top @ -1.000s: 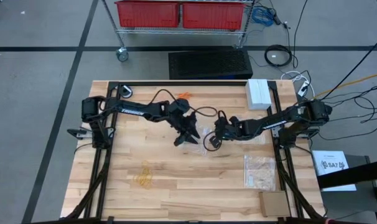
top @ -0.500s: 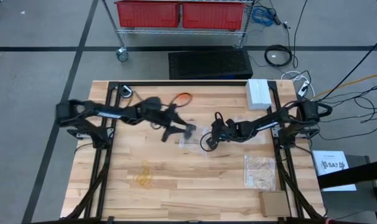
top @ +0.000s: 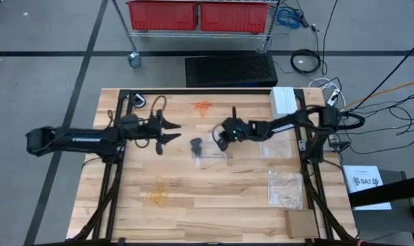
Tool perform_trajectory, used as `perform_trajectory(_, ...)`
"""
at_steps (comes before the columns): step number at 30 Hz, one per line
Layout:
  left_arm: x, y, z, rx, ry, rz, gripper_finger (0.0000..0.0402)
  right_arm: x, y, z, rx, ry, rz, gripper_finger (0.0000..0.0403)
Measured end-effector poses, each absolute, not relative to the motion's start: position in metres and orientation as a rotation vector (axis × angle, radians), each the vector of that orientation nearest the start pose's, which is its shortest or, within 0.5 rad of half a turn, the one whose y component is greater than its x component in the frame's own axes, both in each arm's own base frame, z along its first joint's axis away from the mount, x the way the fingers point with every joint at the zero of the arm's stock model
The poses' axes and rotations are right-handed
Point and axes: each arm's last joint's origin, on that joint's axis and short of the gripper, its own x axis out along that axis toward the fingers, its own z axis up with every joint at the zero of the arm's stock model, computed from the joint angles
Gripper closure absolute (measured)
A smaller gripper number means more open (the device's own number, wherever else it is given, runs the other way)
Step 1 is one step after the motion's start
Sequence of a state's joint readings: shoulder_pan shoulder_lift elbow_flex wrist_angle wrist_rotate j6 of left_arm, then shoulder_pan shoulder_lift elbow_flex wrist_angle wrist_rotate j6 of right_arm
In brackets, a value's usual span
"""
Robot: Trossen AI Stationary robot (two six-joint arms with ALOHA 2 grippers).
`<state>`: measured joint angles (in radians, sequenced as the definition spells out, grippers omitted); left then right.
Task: Sort rubber bands
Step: Close the zip bag
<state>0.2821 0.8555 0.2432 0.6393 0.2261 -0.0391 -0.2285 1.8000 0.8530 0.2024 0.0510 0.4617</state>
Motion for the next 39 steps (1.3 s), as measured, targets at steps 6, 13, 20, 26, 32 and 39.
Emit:
perform_trajectory(6,0.168,0.042,0.221,-0.019,-0.077,0.061,0.0234,0.346,-0.089,0.164,0.420,0.772,-0.315,0.0403)
perform_trajectory(13,0.167,0.042,0.223,-0.020,-0.098,0.061,0.0234,0.336,-0.075,0.170,0.491,0.947,-0.351,0.0394)
perform_trajectory(20,0.168,0.042,0.225,-0.014,-0.122,0.050,0.0234,0.349,-0.062,0.167,0.497,0.860,-0.307,0.0355)
perform_trajectory(26,0.168,0.041,0.225,0.003,-0.119,0.041,0.0234,0.346,-0.064,0.164,0.522,0.878,-0.403,0.0352)
perform_trajectory(32,0.169,0.042,0.223,0.008,-0.105,0.041,0.0234,0.347,-0.068,0.150,0.555,0.907,-0.453,0.0302)
perform_trajectory(39,0.171,0.042,0.220,0.004,-0.089,0.043,0.0233,0.358,-0.070,0.129,0.596,0.881,-0.469,0.0224)
